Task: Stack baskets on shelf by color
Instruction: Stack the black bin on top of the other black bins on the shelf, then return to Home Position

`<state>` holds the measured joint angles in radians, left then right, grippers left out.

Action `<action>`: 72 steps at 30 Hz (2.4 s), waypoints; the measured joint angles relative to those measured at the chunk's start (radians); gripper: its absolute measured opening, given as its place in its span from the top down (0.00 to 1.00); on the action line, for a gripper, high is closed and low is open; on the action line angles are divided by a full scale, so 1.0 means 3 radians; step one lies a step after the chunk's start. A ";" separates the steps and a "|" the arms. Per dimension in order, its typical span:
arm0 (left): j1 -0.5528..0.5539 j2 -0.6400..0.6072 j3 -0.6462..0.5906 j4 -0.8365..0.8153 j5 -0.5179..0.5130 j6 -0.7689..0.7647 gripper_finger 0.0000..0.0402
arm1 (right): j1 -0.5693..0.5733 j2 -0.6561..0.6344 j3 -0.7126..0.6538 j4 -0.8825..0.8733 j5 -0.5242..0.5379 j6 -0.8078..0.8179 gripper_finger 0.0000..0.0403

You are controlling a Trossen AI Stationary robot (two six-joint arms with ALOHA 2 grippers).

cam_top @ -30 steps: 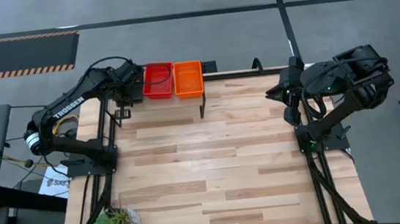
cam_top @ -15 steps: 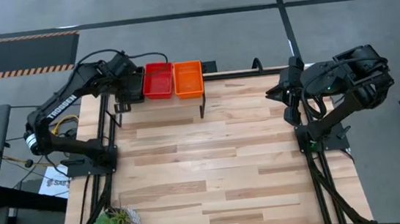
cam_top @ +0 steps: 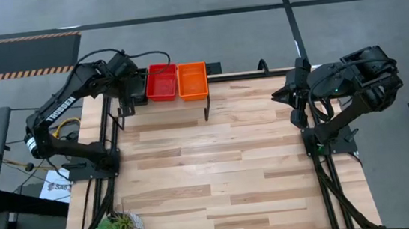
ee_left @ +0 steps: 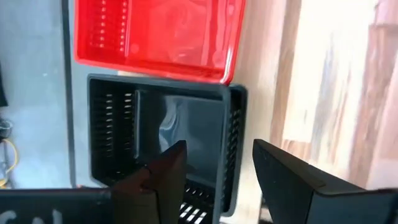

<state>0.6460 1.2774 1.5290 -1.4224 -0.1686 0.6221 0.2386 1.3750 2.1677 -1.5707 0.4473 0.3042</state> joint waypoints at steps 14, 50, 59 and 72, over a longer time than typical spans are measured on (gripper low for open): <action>-0.0107 -0.0297 0.0184 0.0340 -0.0012 -0.1742 0.61 | 0.0000 0.0000 0.0000 0.0000 -0.0001 0.0003 0.83; -0.0955 -0.0768 -0.1417 0.1277 -0.1256 -0.3026 0.98 | 0.0000 0.0000 0.0000 -0.0001 -0.0003 -0.0057 0.83; -0.0959 -0.0883 -0.0723 0.1337 -0.0984 -0.3111 0.98 | 0.0000 0.0000 0.0000 0.0001 0.0020 -0.0247 0.83; -0.0982 -0.0907 0.0203 0.1498 -0.0121 -0.3115 0.98 | -0.0088 -0.0005 0.0000 0.0033 0.0536 0.0156 0.83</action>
<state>0.3515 1.0054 1.5898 -0.9730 -0.2050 -0.3123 0.2123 1.3735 2.1677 -1.5608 0.6080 0.3511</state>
